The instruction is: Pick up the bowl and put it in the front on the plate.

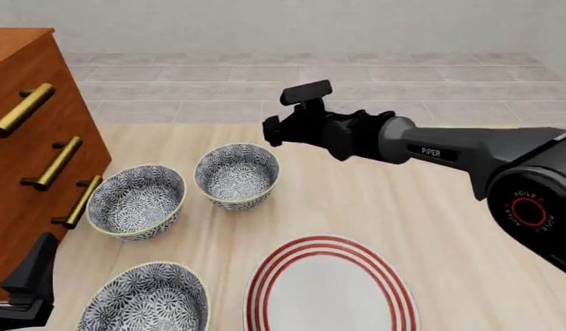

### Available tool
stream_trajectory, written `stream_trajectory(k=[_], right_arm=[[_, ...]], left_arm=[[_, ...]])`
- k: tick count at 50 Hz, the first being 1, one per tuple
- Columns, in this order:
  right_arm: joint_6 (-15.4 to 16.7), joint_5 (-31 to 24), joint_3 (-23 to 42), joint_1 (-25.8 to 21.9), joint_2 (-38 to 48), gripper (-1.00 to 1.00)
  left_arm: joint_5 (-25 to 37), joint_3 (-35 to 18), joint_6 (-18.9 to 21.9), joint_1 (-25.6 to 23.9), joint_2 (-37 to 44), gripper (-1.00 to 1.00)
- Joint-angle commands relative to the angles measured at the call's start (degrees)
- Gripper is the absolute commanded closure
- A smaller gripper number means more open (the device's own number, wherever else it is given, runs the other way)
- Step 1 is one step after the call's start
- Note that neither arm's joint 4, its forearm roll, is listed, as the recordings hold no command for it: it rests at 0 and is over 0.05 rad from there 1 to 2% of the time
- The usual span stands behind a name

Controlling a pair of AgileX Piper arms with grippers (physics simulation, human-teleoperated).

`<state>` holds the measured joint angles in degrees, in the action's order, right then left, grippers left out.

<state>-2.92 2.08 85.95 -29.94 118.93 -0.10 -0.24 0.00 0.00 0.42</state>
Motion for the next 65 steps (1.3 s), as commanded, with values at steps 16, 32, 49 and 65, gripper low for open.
stream_trajectory(k=[16, 32, 49, 65], right_arm=[[-3.81, -0.59, 2.91, -2.97, 6.12, -1.0], [-5.27, -1.91, 5.86, -3.13, 10.13, -1.0], [-6.8, -1.44, 6.07, -4.41, 13.09, -1.0], [-8.07, -0.9, 6.32, -4.83, 14.62, -1.0]], left_arm=[[0.0, 0.0, 0.0, 0.0, 0.0, -1.0], [0.0, 0.0, 0.0, 0.0, 0.0, -1.0], [0.0, 0.0, 0.0, 0.0, 0.0, -1.0], [0.0, 0.0, 0.0, 0.0, 0.0, -1.0]])
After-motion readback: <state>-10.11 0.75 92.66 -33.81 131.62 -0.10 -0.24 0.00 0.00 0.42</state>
